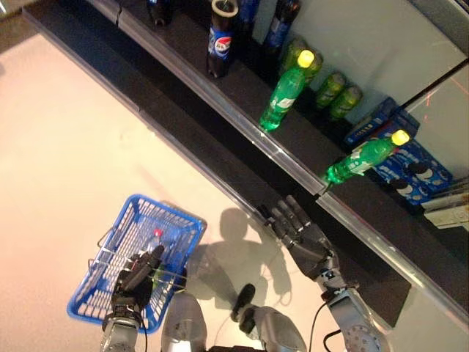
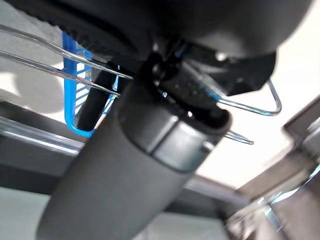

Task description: Pick up the drink and place into the basket.

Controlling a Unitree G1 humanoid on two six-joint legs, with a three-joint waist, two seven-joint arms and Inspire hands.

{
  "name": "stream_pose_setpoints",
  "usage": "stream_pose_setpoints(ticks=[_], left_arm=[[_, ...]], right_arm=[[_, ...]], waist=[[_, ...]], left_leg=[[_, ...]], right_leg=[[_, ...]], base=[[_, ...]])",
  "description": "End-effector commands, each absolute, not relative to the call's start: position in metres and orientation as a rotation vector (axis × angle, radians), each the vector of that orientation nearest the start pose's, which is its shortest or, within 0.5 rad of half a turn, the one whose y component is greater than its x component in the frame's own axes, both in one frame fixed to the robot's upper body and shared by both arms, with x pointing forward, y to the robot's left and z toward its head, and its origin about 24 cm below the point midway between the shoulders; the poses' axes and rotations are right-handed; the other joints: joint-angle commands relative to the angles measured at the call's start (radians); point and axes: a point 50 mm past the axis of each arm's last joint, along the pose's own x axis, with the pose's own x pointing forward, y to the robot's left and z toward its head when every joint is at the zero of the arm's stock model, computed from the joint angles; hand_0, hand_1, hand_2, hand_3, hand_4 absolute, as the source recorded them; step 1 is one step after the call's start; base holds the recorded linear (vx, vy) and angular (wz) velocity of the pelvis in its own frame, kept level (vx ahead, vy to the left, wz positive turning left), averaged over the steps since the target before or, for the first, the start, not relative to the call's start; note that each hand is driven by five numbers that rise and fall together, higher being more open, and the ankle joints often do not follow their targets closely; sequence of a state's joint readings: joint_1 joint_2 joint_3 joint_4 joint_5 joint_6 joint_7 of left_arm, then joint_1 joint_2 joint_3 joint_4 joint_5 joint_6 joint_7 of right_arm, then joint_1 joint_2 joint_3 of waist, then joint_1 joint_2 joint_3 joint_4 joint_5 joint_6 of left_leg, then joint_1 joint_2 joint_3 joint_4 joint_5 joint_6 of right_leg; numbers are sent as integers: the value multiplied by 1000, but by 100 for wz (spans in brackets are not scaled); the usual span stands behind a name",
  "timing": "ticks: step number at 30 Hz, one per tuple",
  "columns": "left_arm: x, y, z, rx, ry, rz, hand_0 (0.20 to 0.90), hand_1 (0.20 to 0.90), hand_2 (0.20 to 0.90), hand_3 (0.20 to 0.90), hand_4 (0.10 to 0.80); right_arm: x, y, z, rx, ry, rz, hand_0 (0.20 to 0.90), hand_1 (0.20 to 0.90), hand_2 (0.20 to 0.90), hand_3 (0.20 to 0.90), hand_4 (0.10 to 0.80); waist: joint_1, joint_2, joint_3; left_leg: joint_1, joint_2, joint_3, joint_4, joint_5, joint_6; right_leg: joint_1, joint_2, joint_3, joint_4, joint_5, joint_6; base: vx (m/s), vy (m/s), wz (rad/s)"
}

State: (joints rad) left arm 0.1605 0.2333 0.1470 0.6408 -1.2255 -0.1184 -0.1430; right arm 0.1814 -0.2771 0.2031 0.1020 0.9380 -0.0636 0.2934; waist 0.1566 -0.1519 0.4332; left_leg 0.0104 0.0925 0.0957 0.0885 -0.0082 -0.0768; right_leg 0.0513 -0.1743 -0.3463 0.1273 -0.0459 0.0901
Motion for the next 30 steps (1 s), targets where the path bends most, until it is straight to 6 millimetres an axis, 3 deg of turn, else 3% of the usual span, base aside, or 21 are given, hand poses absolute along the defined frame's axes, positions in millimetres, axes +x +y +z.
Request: stream_pose_setpoints(ticks=[1,3,6,8,9,14,15,16,18,19,21,22,24,25,26,27,29,30], left_arm=[[144,260,-76,-954,147,495,300,300,300,200,100],[139,257,-80,-966,166,500,300,300,300,200,100],[138,246,-89,-990,219,490,300,300,300,200,100],[149,239,-92,-1003,250,475,300,300,300,200,100],[155,237,-92,-1014,260,480,300,300,300,200,100],[160,234,-98,-1002,304,509,300,300,300,200,100],[163,238,-97,-1000,298,514,300,300,300,200,100],[163,238,-97,-999,297,514,300,300,300,200,100],[166,240,-97,-987,305,509,300,300,300,200,100],[167,240,-96,-986,306,509,300,300,300,200,100],[168,242,-96,-983,299,511,300,300,300,200,100],[174,240,-94,-979,282,474,300,300,300,200,100],[176,240,-93,-981,274,467,300,300,300,200,100],[176,240,-93,-981,274,467,300,300,300,200,100],[183,236,-91,-985,260,448,300,300,300,200,100],[186,234,-91,-990,254,442,300,300,300,200,100],[188,229,-92,-1004,249,434,300,300,300,200,100],[188,229,-92,-1005,249,434,300,300,300,200,100]], right_arm=[[185,-173,-21,572,255,299,900,900,900,900,800],[181,-176,-29,543,291,263,900,900,900,900,800],[167,-193,-55,505,419,100,900,900,900,900,800],[157,-207,-71,407,504,-17,900,900,900,900,800],[152,-212,-80,361,562,-77,900,900,900,900,800],[124,-226,-119,239,816,-303,900,900,900,900,800],[111,-228,-133,219,901,-371,900,900,900,900,800],[111,-228,-133,219,900,-371,900,900,900,900,800],[98,-231,-142,199,975,-456,900,900,900,900,800],[96,-231,-143,204,986,-476,900,900,900,900,800],[90,-234,-147,195,1012,-527,900,900,900,900,800],[80,-238,-151,212,1022,-585,900,900,900,900,800],[76,-238,-152,214,1030,-598,900,900,900,900,800],[76,-238,-152,214,1030,-598,900,900,900,900,800],[66,-243,-154,211,1041,-624,900,900,900,900,800],[59,-248,-155,219,1044,-643,900,900,900,900,800],[52,-255,-155,238,1045,-678,900,900,900,900,800],[52,-255,-155,238,1045,-678,900,900,900,900,800]], waist=[[-10,108,-210],[-11,114,-214],[-39,117,-216],[-69,115,-210],[-78,115,-207],[-73,112,-211],[-68,117,-220],[-68,116,-219],[-76,129,-231],[-79,134,-233],[-104,153,-242],[-148,162,-249],[-160,160,-250],[-160,160,-250],[-185,137,-252],[-197,123,-256],[-212,98,-254],[-212,99,-254]], left_leg=[[-36,25,38,-46,92,-21],[-39,33,58,-51,102,-27],[-40,65,192,-9,87,-52],[-45,90,301,41,71,-54],[-43,91,328,56,63,-51],[-28,15,290,109,-9,5],[-5,-21,295,107,-45,40],[-4,-23,296,107,-46,42],[20,-64,293,93,-79,79],[26,-70,291,86,-82,85],[53,-93,275,38,-85,103],[50,-110,241,2,-58,113],[50,-118,225,0,-58,111],[50,-118,225,0,-58,111],[47,-146,200,15,-72,111],[36,-159,203,34,-85,111],[30,-183,214,81,-128,107],[28,-182,213,84,-129,107]], right_leg=[[20,50,7,-40,18,12],[23,45,-8,-44,21,13],[34,9,-71,-23,4,21],[33,-25,-126,-3,7,22],[35,-39,-140,3,11,27],[59,-117,-116,39,46,79],[61,-172,-111,91,81,97],[60,-174,-110,94,81,99],[19,-225,-78,205,126,110],[8,-226,-68,235,125,109],[-41,-185,-8,331,89,97],[-78,-9,68,294,6,37],[-74,33,82,265,-10,23],[-74,33,82,265,-10,23],[-57,100,131,104,-19,-9],[-54,120,161,16,4,-15],[-77,119,166,-85,76,0],[-76,119,166,-87,77,0]], base=[[47,122,2],[22,120,9],[33,188,56],[10,284,104],[55,310,115],[218,381,45],[243,404,10],[241,427,13],[216,421,16],[269,547,31],[212,433,25],[149,270,25],[123,139,119],[247,104,140],[306,91,63],[412,121,40],[318,81,46],[297,58,36]])
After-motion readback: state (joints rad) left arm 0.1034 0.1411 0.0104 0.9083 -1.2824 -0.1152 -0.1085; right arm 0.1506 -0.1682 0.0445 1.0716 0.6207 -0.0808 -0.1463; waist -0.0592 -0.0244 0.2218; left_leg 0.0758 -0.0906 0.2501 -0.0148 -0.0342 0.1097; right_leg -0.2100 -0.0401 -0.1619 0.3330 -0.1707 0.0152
